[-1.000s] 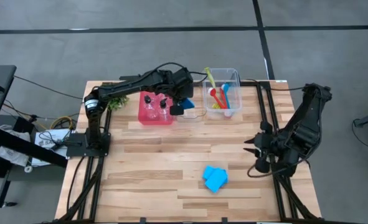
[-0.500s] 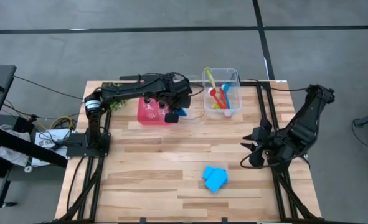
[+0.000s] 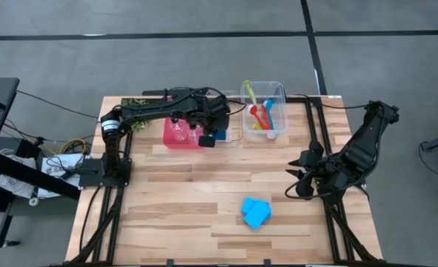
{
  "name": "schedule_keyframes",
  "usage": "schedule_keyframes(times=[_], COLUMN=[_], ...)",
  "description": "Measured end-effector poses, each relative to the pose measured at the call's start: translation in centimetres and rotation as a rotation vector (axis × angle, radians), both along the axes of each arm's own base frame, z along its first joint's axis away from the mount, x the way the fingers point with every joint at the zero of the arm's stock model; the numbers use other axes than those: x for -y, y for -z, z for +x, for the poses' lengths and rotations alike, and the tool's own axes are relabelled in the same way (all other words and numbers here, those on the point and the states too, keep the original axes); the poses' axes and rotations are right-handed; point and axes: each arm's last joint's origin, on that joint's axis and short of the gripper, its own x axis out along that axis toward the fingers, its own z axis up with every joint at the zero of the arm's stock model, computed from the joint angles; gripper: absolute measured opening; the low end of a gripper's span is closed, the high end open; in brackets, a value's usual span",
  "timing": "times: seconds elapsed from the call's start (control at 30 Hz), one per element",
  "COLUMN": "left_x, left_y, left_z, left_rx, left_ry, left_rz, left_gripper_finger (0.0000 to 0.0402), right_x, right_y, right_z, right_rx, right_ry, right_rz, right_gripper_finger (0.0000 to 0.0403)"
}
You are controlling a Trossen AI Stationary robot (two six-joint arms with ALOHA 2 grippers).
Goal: Pick & Place Kitchen Sink Supplies
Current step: Put the blue sponge into the transparent bin
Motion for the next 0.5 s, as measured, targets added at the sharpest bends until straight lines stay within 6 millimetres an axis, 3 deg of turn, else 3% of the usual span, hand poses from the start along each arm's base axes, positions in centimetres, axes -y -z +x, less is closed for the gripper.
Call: schedule_keyframes(times=[0.2, 0.5], left_x=[-0.05, -0.91], left_y=[-0.02, -0.31], left_z=[0.02, 0.00], left_rx=[0.000, -0.011], left_ry=[-0.005, -0.128], left_rz=[0.015, 0.209], left_gripper_finger=[0.0095, 0.0140], right_x=[-0.02, -0.02], right_y=[-0.01, -0.01], right_z=[0.01, 0.01], right_rx=[0.002, 0.001], right_ry=[-0.001, -0.001], right_rz=[0.003, 0.002], right_gripper_finger=[0.0115, 0.0115])
